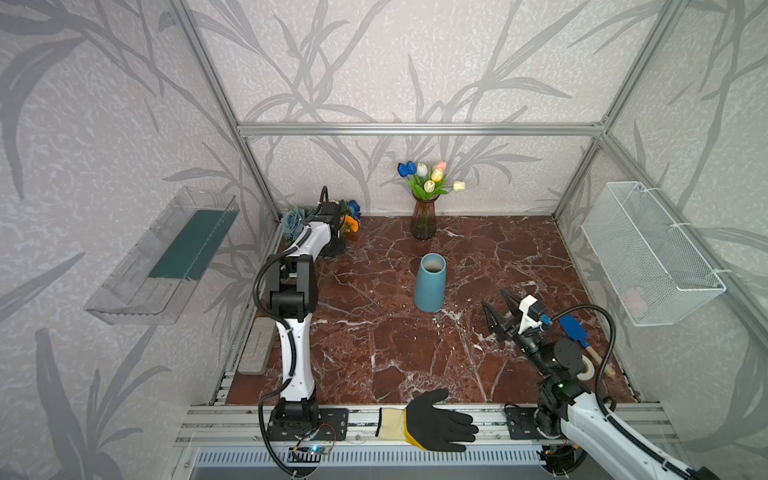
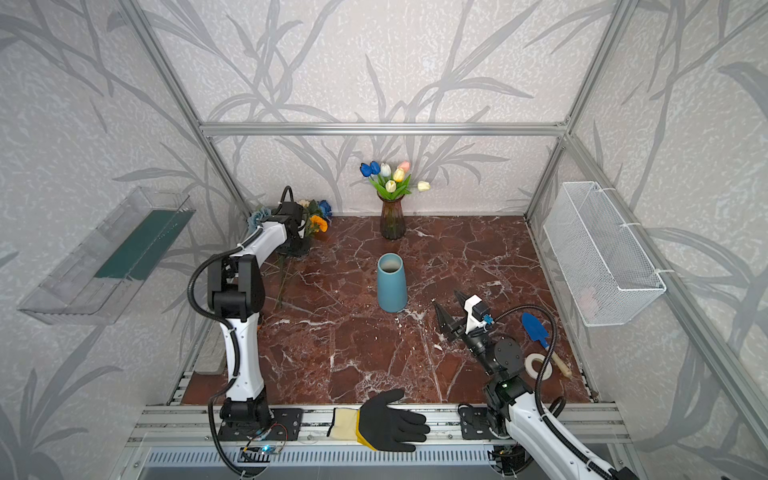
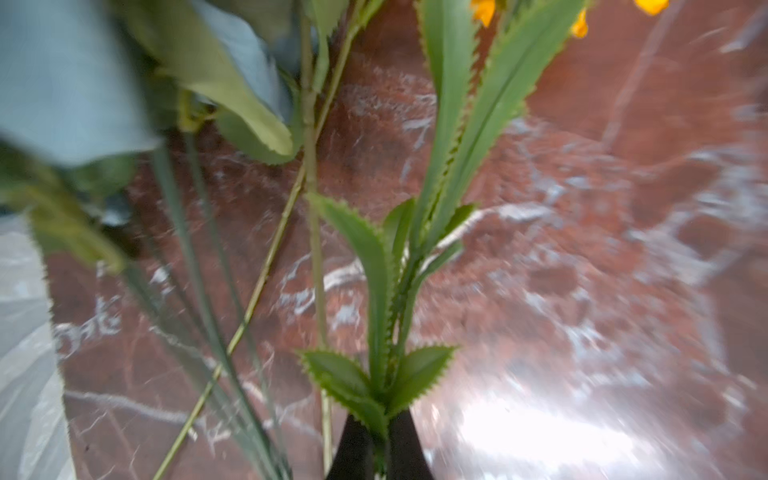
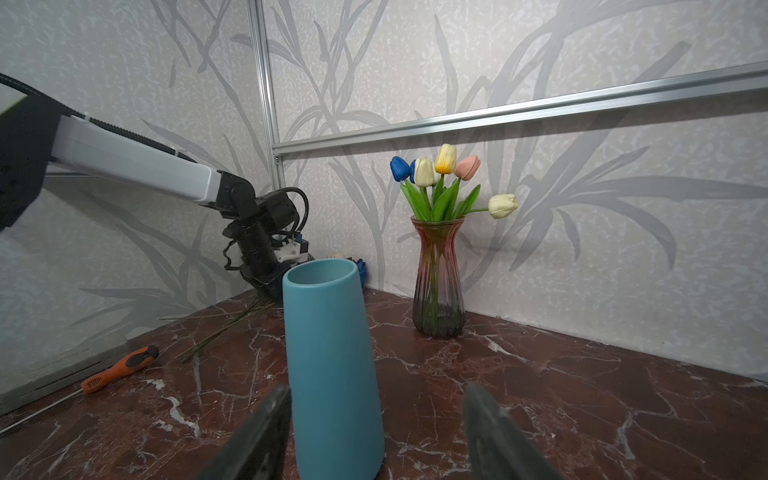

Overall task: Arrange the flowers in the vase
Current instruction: 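Lift the orange carnation and carry it over the teal vase with the left gripper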

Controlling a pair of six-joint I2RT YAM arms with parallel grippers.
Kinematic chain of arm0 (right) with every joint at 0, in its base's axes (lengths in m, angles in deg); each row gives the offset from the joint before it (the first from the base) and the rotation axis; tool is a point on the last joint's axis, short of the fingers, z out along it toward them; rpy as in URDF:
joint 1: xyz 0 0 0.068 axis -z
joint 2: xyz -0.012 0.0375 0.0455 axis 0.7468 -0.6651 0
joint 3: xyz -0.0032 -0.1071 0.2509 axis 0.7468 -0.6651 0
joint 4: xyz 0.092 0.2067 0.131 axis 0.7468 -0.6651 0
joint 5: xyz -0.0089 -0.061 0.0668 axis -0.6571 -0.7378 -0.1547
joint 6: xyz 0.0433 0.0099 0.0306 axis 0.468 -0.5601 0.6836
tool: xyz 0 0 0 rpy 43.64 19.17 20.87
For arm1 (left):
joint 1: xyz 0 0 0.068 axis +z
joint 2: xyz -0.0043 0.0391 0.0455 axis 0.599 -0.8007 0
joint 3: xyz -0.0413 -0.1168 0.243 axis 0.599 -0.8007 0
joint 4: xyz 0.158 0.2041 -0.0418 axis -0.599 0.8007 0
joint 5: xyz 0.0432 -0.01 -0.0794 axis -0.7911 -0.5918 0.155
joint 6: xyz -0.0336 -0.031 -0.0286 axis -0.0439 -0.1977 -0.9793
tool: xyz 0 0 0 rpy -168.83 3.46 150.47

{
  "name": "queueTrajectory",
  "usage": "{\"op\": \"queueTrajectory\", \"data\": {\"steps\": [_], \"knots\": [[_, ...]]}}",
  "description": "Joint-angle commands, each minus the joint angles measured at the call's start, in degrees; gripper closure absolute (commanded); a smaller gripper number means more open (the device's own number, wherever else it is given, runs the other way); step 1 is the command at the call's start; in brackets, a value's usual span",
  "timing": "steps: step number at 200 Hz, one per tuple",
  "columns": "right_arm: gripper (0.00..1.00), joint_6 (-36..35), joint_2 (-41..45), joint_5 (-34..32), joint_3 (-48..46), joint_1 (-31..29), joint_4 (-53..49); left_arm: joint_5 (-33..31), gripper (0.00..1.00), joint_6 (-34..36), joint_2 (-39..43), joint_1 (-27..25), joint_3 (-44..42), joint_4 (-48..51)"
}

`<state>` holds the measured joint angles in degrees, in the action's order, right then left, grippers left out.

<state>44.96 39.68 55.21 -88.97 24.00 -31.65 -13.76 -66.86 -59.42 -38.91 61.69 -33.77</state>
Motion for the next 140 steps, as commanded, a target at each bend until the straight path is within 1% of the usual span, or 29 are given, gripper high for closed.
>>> {"op": "queueTrajectory", "data": {"steps": [1,25,59,77,85,102,122,140], "knots": [[0.34,-0.2,0.1,-0.7,-1.5,-0.2,2.2,4.8,1.0,-1.8,8.6,-1.0,-4.7,-4.9],[0.34,0.0,0.0,-0.8,-1.5,-0.2,2.2,8.8,1.0,-4.0,15.9,-1.5,-11.9,-8.6],[0.34,0.1,-0.2,-0.7,-1.6,-0.2,2.3,14.5,1.0,-7.7,28.8,-2.5,-24.6,-18.8],[0.33,0.0,-0.5,-0.6,-1.6,-0.3,2.5,20.0,1.0,-9.1,36.3,-3.8,-33.0,-29.8],[0.33,-0.1,-0.6,-0.4,-1.6,-0.2,2.8,22.6,1.0,-9.5,39.6,-4.6,-36.9,-36.7],[0.33,-0.5,-0.9,0.5,-1.6,-0.2,3.1,25.8,1.0,-10.8,45.5,-7.0,-43.7,-49.0],[0.34,-0.9,-1.1,1.2,-1.4,-0.2,3.0,31.1,1.0,-12.6,49.0,-9.3,-47.4,-60.4],[0.34,-0.9,-1.2,1.2,-1.4,-0.2,2.9,34.8,1.0,-13.9,50.4,-11.8,-48.5,-68.7]]}}
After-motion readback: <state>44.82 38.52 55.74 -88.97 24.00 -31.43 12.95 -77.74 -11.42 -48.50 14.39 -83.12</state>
